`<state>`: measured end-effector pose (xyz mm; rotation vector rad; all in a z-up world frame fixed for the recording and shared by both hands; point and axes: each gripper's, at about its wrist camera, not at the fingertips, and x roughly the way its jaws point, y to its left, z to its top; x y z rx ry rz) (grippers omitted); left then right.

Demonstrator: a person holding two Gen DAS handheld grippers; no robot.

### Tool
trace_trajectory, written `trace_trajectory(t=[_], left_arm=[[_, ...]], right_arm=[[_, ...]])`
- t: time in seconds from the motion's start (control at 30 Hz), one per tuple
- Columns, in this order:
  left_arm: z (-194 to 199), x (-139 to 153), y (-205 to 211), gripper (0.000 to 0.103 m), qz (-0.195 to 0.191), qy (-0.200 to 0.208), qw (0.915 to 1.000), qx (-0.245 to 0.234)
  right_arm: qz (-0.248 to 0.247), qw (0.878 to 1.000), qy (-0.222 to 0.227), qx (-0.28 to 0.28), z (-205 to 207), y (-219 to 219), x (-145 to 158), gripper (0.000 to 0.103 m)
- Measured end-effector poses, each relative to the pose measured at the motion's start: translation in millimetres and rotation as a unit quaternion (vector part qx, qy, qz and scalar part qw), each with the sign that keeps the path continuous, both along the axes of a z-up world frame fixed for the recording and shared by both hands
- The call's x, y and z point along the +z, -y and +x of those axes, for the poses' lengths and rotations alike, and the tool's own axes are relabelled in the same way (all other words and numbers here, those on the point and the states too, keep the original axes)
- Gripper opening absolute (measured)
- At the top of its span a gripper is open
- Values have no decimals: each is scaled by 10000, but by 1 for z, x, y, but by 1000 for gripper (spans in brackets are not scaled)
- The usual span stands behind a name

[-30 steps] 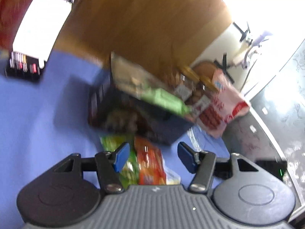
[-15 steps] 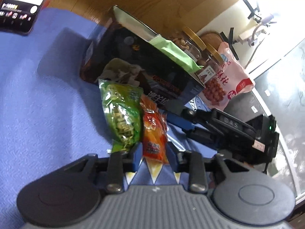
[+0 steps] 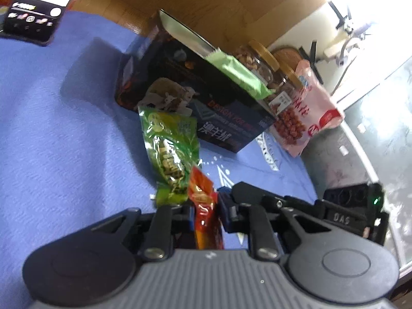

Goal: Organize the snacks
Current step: 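Grasp the orange-red snack bag with the right gripper and lift it, then carry the orange-red bag over the tin and open the right gripper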

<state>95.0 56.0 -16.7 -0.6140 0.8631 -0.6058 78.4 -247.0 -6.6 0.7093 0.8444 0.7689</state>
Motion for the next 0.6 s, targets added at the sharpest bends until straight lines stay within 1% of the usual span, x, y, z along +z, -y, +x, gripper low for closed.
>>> trace_trajectory(t=[0.1, 0.13, 0.2, 0.27, 0.33, 0.37, 0.4, 0.47, 0.6], left_arm=[[-7, 6, -17, 15, -444, 7, 9989, 173], [-8, 8, -24, 15, -606, 13, 9979, 237], [-11, 14, -33, 15, -785, 54, 9963, 356], [-13, 21, -36, 15, -960, 110, 9947, 355], [-14, 27, -36, 15, -1141, 159, 9930, 268], [-14, 30, -35, 16, -1153, 189, 9928, 244], [-14, 34, -32, 16, -1097, 239, 9934, 231], [-12, 40, -27, 16, -1004, 343, 9942, 202], [6, 57, -24, 17, -1041, 486, 9933, 89]], right_arm=[[259, 9996, -6, -81, -8, 5, 0, 45], [356, 9994, 23, -7, -12, 6, 2, 46], [476, 9983, 179, 268, -20, 1, 6, 46], [390, 9971, 375, 542, -27, -10, 11, 46], [26, 9952, 635, 748, -33, -28, 17, 46], [-116, 9937, 766, 812, -36, -36, 20, 46], [-146, 9927, 854, 835, -37, -41, 22, 46], [-50, 9921, 963, 801, -38, -40, 27, 42], [194, 9915, 1170, 545, -33, -22, 37, 35]])
